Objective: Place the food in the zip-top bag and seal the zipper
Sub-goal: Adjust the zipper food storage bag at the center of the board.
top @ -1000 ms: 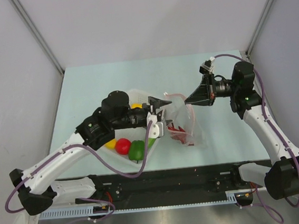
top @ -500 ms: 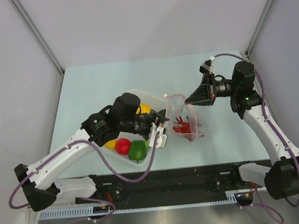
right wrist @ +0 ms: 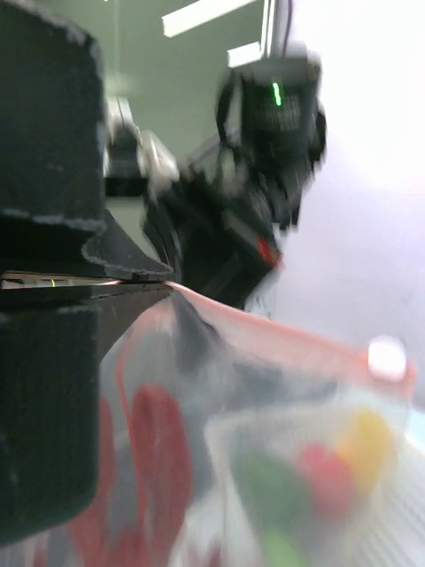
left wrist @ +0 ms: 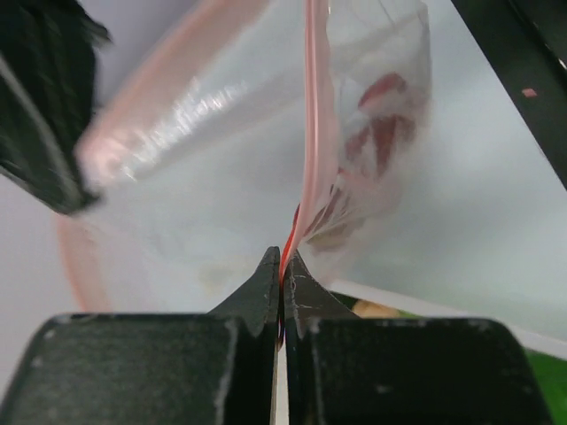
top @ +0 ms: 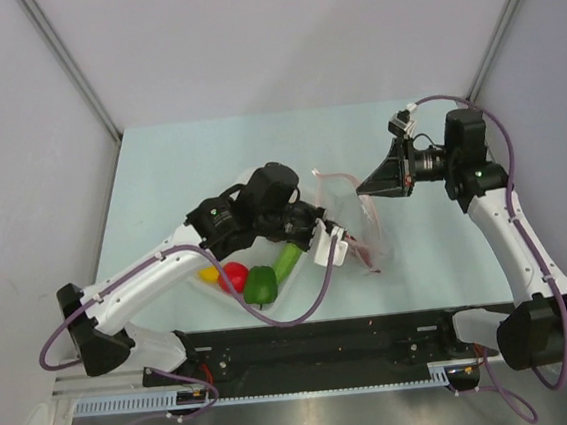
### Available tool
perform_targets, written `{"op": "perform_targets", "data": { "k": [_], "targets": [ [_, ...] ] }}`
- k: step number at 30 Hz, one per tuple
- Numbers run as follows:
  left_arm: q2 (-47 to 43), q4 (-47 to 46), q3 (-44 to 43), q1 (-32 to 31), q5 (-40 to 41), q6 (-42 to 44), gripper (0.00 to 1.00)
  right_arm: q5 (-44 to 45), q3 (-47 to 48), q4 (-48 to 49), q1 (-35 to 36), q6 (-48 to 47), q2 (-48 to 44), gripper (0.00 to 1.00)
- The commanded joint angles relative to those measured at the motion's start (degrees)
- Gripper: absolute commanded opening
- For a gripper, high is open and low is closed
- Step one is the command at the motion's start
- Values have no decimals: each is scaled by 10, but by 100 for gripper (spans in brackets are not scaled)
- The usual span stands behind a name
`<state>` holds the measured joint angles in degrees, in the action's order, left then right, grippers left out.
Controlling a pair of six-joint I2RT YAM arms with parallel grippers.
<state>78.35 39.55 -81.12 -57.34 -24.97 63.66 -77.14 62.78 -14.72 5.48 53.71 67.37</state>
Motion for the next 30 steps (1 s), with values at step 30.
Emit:
{"op": "perform_targets", "data": {
  "k": [30],
  "targets": [
    [109,68,-267,-58,48,-76,0,63,276,-507,-44,-605,65,0]
  ]
}}
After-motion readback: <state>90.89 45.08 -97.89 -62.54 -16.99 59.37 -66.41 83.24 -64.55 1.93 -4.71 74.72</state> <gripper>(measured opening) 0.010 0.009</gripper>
